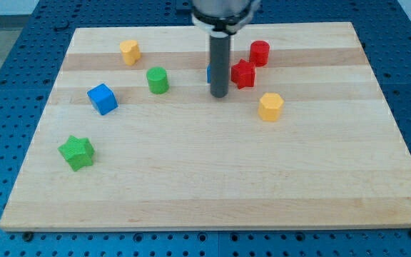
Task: Push red star below the red circle
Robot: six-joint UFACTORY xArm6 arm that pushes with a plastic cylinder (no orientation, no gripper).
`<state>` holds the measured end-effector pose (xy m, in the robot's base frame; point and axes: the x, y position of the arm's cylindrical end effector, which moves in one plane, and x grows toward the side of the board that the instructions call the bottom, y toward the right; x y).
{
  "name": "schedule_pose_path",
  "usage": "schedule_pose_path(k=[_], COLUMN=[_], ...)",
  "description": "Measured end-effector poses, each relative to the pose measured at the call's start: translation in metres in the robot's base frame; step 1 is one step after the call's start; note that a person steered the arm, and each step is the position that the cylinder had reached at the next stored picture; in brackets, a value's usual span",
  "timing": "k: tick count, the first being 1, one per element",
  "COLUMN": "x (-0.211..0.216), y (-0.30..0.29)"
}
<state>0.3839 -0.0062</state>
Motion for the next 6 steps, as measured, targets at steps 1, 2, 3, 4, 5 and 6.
schedule_pose_path(k=[1,2,3,4,5,6], x=[-0.004,-0.013,-0.02,-0.043,-0.061,-0.053], y=[-0.015,0.009,0.043,0.071,0.082,0.079])
